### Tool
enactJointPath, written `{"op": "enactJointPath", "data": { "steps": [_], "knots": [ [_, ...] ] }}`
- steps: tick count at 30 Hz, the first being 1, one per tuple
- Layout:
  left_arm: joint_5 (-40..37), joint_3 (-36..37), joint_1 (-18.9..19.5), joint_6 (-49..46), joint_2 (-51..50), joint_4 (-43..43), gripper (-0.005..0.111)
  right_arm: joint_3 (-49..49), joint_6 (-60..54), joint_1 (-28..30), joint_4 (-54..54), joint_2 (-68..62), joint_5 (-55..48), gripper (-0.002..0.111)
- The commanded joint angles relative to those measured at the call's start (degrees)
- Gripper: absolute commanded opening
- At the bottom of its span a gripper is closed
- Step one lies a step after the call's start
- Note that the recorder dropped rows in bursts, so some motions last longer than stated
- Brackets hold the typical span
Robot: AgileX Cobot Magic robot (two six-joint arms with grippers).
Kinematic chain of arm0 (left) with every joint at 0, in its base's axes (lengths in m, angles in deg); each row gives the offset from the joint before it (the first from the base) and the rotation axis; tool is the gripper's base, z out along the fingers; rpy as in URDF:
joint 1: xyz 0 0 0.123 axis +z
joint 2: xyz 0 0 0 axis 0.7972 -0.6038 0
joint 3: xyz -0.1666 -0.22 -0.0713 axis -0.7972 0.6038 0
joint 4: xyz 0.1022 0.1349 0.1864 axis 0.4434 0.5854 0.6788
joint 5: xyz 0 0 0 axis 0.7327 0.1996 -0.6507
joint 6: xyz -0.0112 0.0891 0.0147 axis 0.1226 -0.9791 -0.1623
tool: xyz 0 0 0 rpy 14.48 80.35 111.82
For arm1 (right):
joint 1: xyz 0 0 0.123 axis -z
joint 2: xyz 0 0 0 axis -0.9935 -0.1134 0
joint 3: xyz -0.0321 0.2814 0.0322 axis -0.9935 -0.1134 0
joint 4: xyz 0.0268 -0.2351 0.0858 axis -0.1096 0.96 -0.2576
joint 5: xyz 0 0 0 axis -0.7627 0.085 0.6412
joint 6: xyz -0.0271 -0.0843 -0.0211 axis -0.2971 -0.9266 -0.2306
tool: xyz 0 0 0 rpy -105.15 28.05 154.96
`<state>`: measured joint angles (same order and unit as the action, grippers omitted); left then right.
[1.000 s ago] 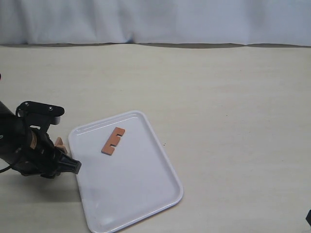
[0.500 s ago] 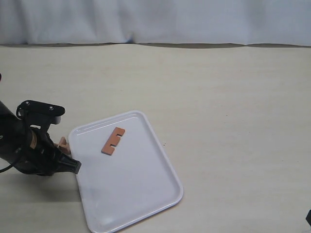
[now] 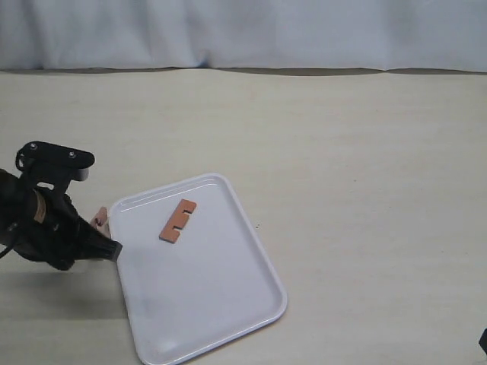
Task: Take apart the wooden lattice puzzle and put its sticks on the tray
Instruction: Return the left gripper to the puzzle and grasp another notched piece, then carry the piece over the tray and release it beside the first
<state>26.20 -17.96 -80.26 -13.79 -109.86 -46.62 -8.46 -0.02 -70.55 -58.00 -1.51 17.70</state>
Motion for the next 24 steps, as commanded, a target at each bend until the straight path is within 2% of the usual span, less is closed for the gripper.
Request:
{"op": "enactJointPath", "data": {
  "steps": [1, 7, 9, 14, 17, 21, 24],
  "knots": [
    [-3.61, -0.77, 0.15, -1.09, 5.21, 0.26, 0.0, -0.18, 0.21, -0.23, -0.25, 0.22, -0.15, 0.004],
    [-8.02, -4.56, 0.04, -2.7, 12.01, -3.18, 0.0, -0.18, 0.21, -0.23, -0.25, 0.22, -0.15, 0.004],
    [-6.65, -5.02, 0.04, -6.32, 13.53, -8.51, 0.0, -0.18, 0.21, -0.23, -0.25, 0.22, -0.15, 0.004],
    [-2.16, -5.4, -0.7, -22.25, 12.74, -28.59, 0.0, -0.18, 0.21, -0.23, -0.25, 0.22, -0.15, 0.004],
    [1.22, -5.4, -4.08, -25.03, 9.72, -33.08, 0.0, -0.18, 0.21, -0.23, -0.25, 0.22, -0.15, 0.004],
    [7.65, -5.48, -10.35, -25.03, 3.09, -33.35, 0.0, -0.18, 0.21, -0.23, -0.25, 0.22, -0.15, 0.004],
    [8.68, -7.59, -12.57, -25.03, -2.66, -33.35, 0.0, -0.18, 0.21, -0.23, -0.25, 0.22, -0.15, 0.004]
  ]
}}
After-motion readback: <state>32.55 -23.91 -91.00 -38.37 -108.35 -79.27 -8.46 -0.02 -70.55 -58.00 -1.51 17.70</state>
